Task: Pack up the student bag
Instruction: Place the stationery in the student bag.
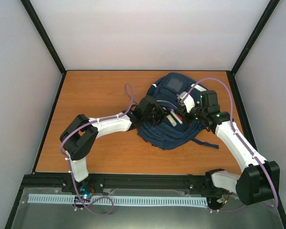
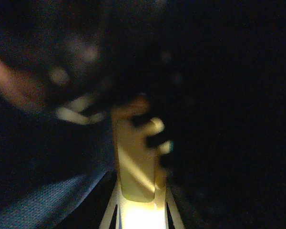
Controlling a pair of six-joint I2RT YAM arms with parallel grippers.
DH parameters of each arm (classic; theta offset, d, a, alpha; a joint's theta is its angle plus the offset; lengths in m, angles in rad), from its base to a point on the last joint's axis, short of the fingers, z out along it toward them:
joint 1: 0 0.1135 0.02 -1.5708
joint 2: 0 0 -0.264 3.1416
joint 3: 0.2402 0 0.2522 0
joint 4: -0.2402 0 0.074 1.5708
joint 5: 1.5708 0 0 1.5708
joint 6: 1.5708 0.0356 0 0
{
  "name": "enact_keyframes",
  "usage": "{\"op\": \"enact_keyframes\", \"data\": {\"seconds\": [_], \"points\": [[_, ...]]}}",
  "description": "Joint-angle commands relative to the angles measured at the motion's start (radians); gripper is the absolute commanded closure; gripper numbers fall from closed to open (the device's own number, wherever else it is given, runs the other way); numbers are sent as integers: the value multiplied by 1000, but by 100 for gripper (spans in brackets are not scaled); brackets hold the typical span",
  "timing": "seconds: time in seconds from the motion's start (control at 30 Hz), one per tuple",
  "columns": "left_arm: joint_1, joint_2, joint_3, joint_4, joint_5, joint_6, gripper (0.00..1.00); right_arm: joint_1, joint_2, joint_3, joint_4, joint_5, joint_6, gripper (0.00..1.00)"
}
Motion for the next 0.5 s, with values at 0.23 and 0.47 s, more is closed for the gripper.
{"op": "enact_keyframes", "data": {"seconds": [0.23, 0.47], "points": [[-9, -106, -32, 31, -12, -45, 54, -15, 5, 20, 27, -16, -2, 93], [-40, -242, -111, -6, 28, 58, 47, -15, -2, 20, 27, -14, -2, 93]]}}
